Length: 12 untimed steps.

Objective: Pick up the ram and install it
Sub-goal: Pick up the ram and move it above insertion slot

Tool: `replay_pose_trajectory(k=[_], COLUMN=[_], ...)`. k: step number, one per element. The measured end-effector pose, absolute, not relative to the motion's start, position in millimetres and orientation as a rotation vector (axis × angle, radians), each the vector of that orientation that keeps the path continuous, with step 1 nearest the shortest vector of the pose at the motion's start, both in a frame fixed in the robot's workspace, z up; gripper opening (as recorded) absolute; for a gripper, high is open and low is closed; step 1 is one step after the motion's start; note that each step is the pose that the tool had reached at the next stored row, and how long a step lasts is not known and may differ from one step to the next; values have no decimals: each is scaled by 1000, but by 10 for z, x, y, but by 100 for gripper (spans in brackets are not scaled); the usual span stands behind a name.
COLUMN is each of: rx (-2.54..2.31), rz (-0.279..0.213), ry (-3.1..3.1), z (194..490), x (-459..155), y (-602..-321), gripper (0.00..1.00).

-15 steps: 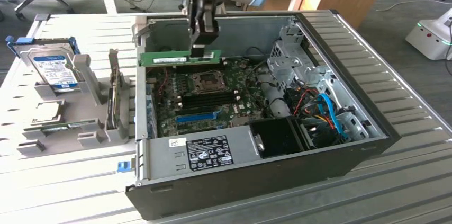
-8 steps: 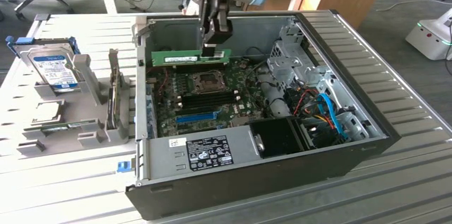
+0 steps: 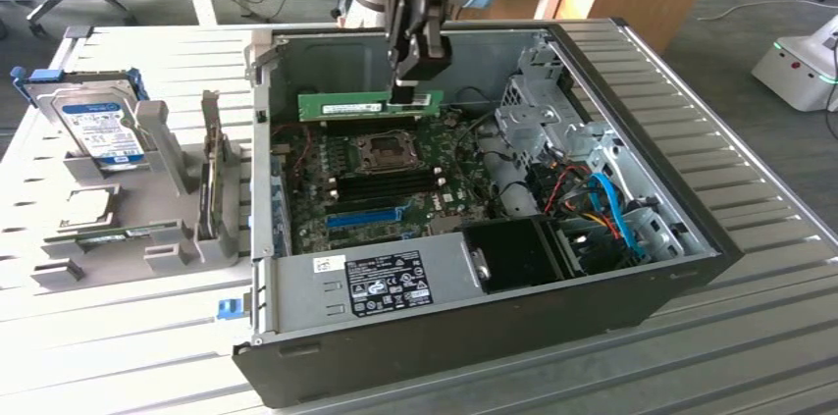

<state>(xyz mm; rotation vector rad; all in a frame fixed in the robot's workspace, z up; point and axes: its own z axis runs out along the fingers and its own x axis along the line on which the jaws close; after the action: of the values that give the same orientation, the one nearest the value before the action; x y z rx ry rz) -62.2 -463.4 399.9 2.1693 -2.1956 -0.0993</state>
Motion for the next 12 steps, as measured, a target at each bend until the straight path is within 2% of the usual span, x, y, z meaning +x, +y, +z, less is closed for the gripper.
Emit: replay_pose_trajectory(k=[12], rx=[2171], rz=[-100], ry=[-2196], z=[3999], x=[-583], y=[-4633], gripper=[12])
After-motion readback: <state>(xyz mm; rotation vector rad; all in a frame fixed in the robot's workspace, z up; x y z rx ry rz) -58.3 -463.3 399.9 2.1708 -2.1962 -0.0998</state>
